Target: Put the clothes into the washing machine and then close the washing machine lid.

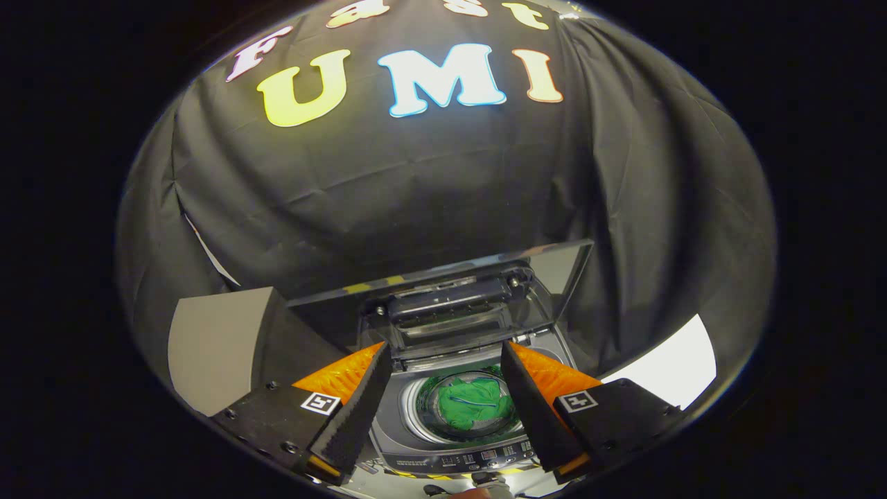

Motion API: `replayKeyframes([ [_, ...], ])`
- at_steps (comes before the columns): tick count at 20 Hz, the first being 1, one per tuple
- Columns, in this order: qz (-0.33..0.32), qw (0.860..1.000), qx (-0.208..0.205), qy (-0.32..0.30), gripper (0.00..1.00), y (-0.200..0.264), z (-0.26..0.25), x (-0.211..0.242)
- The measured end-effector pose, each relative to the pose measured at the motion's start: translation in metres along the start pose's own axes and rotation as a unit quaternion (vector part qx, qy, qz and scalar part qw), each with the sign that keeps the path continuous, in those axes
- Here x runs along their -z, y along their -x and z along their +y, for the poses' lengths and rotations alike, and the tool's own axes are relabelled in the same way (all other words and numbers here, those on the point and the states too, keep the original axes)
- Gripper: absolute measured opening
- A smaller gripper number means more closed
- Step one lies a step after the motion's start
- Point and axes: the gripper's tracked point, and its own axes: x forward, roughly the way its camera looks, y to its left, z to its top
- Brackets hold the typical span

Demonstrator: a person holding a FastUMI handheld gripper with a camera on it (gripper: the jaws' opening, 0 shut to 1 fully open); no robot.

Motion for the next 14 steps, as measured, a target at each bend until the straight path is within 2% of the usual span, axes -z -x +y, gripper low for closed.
replayKeyframes([
  [5, -0.02, 0.999, 0.0, 0.035, 0.98, -0.001, 0.014, -0.025],
  [14, -0.022, 0.999, -0.021, 0.034, 0.98, -0.014, 0.028, -0.059],
])
